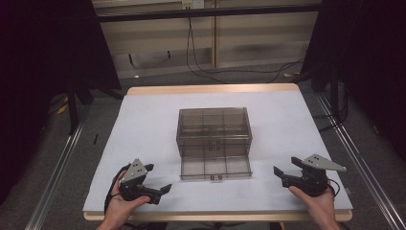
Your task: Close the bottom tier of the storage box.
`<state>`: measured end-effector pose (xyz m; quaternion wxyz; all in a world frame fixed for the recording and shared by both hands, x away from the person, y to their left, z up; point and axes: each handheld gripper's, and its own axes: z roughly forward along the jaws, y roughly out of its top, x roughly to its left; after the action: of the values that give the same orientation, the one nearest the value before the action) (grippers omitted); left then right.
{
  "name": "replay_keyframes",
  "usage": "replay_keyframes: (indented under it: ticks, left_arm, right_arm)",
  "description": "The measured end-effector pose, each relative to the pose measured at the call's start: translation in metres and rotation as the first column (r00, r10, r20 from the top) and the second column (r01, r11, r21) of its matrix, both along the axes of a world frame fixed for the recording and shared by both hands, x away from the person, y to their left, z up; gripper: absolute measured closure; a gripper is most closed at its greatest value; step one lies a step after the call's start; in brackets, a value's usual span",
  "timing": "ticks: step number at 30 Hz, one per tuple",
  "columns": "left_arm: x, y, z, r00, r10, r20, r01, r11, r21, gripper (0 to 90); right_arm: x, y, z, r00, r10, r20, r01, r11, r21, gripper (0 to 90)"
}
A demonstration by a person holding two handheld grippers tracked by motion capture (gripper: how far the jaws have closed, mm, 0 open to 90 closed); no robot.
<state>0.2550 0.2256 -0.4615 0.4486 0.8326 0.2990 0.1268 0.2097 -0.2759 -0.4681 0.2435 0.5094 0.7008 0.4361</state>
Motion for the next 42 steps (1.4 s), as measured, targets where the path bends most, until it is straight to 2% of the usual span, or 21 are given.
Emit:
replay_keyframes:
  ticks: [3, 4, 10, 14, 27, 29, 33, 34, 35, 36, 38, 40, 41, 42]
  left_arm:
    - [0.000, -0.001, 0.000, 0.9999, 0.008, -0.007, -0.008, 0.9999, -0.012, 3.3]
    - [0.000, 0.000, 0.001, 1.0000, -0.003, -0.002, 0.003, 1.0000, -0.001, 3.3]
    - [-0.003, -0.006, 0.001, 0.9992, -0.040, -0.011, 0.040, 0.9992, 0.001, 5.7]
    - [-0.006, -0.011, 0.001, 0.9983, -0.056, 0.015, 0.055, 0.9979, 0.033, 5.8]
    - [-0.014, -0.026, 0.003, 0.9965, -0.081, 0.020, 0.080, 0.9964, 0.028, 7.4]
    - [-0.015, -0.028, 0.005, 0.9947, -0.097, 0.035, 0.095, 0.9949, 0.032, 11.6]
    - [-0.015, -0.033, 0.008, 0.9946, -0.102, 0.023, 0.101, 0.9936, 0.051, 14.3]
    - [-0.015, -0.035, 0.007, 0.9941, -0.105, 0.027, 0.104, 0.9940, 0.032, 15.3]
    - [-0.015, -0.035, 0.007, 0.9941, -0.105, 0.027, 0.104, 0.9940, 0.032, 16.4]
    - [-0.016, -0.037, 0.009, 0.9914, -0.121, 0.049, 0.119, 0.9919, 0.044, 18.2]
    - [-0.016, -0.039, 0.012, 0.9886, -0.137, 0.062, 0.134, 0.9891, 0.061, 19.6]
    - [-0.016, -0.042, 0.015, 0.9874, -0.153, 0.040, 0.151, 0.9874, 0.048, 23.2]
    - [-0.016, -0.043, 0.015, 0.9865, -0.159, 0.041, 0.157, 0.9868, 0.038, 23.8]
    - [-0.016, -0.044, 0.017, 0.9861, -0.159, 0.048, 0.157, 0.9864, 0.050, 25.2]
  right_arm:
    - [0.000, 0.001, 0.000, 0.9999, 0.013, -0.009, -0.013, 1.000, 0.013, 21.9]
    - [-0.001, 0.003, 0.000, 0.9998, 0.016, -0.009, -0.016, 1.000, 0.014, 22.1]
    - [-0.003, 0.005, 0.002, 0.9994, 0.034, -0.007, -0.034, 0.999, 0.007, 22.6]
    - [-0.004, 0.004, 0.003, 0.9991, 0.040, -0.012, -0.040, 0.999, 0.010, 24.1]
    - [-0.007, 0.006, 0.004, 0.9985, 0.039, -0.040, -0.038, 0.999, 0.017, 24.4]
    - [-0.007, 0.006, 0.004, 0.9988, 0.034, -0.036, -0.033, 0.999, 0.021, 24.3]
    - [-0.007, 0.007, 0.004, 0.9983, 0.039, -0.043, -0.039, 0.999, 0.012, 25.1]
    - [-0.007, 0.008, 0.004, 0.9983, 0.039, -0.044, -0.038, 0.999, 0.008, 25.1]
    - [-0.007, 0.008, 0.004, 0.9983, 0.039, -0.044, -0.038, 0.999, 0.008, 25.1]
    - [-0.007, 0.008, 0.004, 0.9979, 0.045, -0.047, -0.044, 0.999, 0.013, 25.3]
    - [-0.007, 0.008, 0.004, 0.9977, 0.047, -0.048, -0.047, 0.999, 0.012, 25.3]
    - [-0.007, 0.009, 0.004, 0.9976, 0.051, -0.047, -0.050, 0.999, 0.017, 25.1]
    - [-0.007, 0.009, 0.004, 0.9974, 0.053, -0.049, -0.053, 0.998, 0.017, 25.0]
    - [-0.007, 0.009, 0.004, 0.9973, 0.055, -0.048, -0.054, 0.998, 0.016, 24.7]
